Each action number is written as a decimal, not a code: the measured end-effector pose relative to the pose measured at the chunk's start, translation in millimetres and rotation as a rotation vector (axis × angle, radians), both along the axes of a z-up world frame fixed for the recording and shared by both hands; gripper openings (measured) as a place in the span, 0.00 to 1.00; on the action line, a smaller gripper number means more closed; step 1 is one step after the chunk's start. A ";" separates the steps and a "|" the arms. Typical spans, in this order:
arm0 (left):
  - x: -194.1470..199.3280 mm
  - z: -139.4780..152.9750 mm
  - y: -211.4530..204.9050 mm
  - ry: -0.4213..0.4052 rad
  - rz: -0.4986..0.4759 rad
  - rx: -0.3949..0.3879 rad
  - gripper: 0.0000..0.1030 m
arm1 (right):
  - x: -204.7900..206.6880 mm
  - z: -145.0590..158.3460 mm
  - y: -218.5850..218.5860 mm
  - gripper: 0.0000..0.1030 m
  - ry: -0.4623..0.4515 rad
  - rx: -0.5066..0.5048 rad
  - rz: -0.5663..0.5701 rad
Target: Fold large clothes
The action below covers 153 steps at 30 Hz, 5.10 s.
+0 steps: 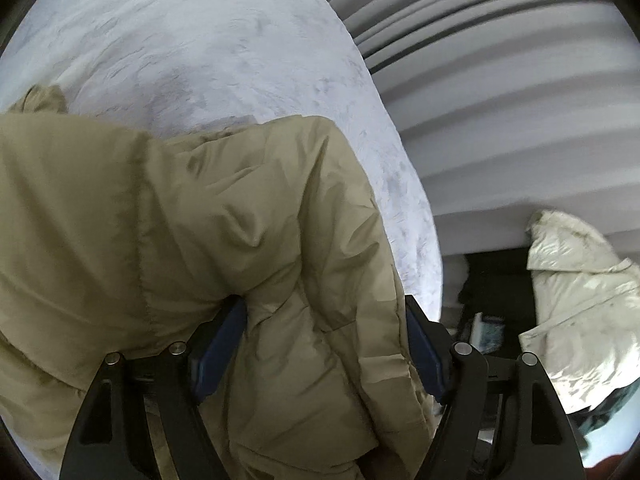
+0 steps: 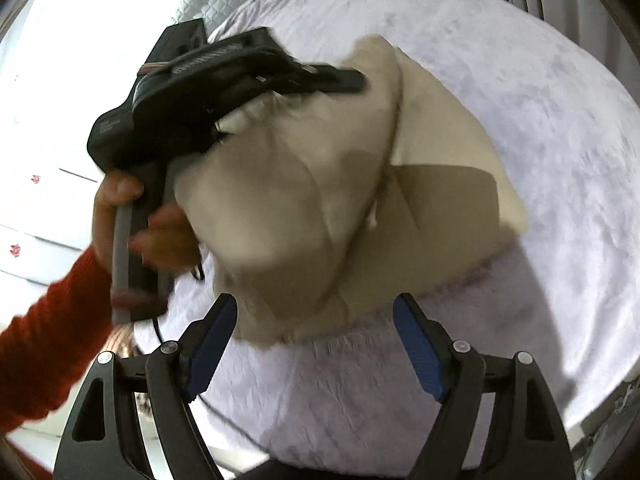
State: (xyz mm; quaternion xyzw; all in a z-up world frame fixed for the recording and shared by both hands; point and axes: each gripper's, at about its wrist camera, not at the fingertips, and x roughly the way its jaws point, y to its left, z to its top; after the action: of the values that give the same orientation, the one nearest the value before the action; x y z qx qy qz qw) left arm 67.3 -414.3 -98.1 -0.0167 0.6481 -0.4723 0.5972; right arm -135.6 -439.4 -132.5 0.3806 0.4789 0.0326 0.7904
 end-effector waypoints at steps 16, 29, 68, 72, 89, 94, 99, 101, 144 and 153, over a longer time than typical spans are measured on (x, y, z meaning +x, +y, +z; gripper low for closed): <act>50.4 26.8 106.0 -0.523 0.317 0.228 0.75 | -3.0 -61.7 -38.0 0.22 0.159 0.114 -0.277; 46.1 -23.1 1.3 -0.680 0.209 0.322 0.75 | -26.8 -102.7 -120.7 0.26 0.224 0.166 -0.368; 3.3 20.5 48.1 -0.627 0.266 0.424 0.77 | 35.1 -97.4 -111.6 0.28 0.260 -0.075 -0.055; -5.7 22.7 59.4 -0.589 0.312 0.452 0.77 | 45.0 -90.0 -124.0 0.30 0.250 -0.041 -0.009; -30.5 17.1 97.2 -0.456 0.488 0.479 0.77 | 73.9 -47.4 -173.0 0.64 0.149 -0.066 0.128; -39.8 9.9 121.6 -0.404 0.588 0.471 0.99 | 83.6 -64.2 -194.5 0.67 0.164 -0.006 0.166; -40.5 3.2 142.3 -0.330 0.643 0.405 0.99 | 93.1 -74.8 -204.0 0.84 0.144 0.047 0.186; -36.6 -0.5 152.4 -0.291 0.665 0.368 0.99 | 97.7 -77.8 -208.6 0.84 0.129 0.081 0.185; 22.7 -91.5 174.7 0.111 0.558 -0.218 0.82 | 172.3 -146.8 -172.6 0.45 0.040 0.537 0.292; 60.4 -26.9 215.2 -0.029 0.498 -0.278 0.82 | 196.1 -86.5 -128.5 0.45 -0.090 0.511 0.292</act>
State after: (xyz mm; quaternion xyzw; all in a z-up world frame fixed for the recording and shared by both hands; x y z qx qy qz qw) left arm 127.7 -199.1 -125.0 -0.2504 0.5445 -0.3954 0.6960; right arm 60.5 -568.0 -219.0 0.4924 0.4694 0.2825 0.6763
